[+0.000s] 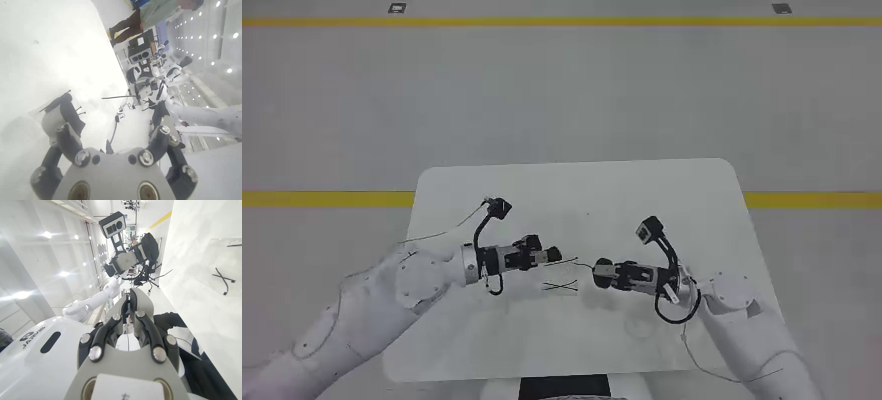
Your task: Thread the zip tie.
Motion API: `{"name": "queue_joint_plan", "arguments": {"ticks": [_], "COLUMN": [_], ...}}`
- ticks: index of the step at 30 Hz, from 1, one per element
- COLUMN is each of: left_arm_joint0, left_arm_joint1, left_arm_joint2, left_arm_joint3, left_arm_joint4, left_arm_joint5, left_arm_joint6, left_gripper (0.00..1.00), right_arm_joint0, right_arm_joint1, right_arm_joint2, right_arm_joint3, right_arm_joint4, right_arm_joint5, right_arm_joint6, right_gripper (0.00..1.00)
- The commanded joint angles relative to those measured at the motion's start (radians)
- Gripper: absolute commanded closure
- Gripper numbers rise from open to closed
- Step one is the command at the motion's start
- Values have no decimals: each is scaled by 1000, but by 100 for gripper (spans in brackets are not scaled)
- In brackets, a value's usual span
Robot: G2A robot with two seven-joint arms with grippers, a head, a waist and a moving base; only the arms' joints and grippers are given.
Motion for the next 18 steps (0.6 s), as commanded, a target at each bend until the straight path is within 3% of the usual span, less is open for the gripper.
{"name": "queue_joint_plan", "arguments": {"ticks": [1,4,8,11,14,18], "left_arm_joint0": [4,11,10,20,34,42], "left_arm_joint1": [-2,-14,-34,-55,-80,-118], "left_arm_joint2": [4,14,-5,-37,-72,-108], "left_arm_joint3": [1,32,97,143,186,257], "left_arm_joint4": [-9,-135,-336,-435,-492,-503], "left_arm_joint5": [0,0,0,0,0,0], "left_arm_joint6": [3,-20,-159,-275,-384,-481], "left_gripper": [0,0,0,0,0,0], "right_arm_joint0": [1,6,20,37,56,87], "right_arm_joint1": [0,-2,-2,-4,-8,-18], "right_arm_joint2": [-1,-8,-14,-27,-43,-79], "right_arm_joint3": [13,43,89,117,148,182], "right_arm_joint4": [-2,40,85,125,166,238], "right_arm_joint5": [6,-13,-54,-85,-109,-129], "right_arm_joint6": [-18,7,76,129,171,213], "right_gripper": [100,100,100,100,100,100]}}
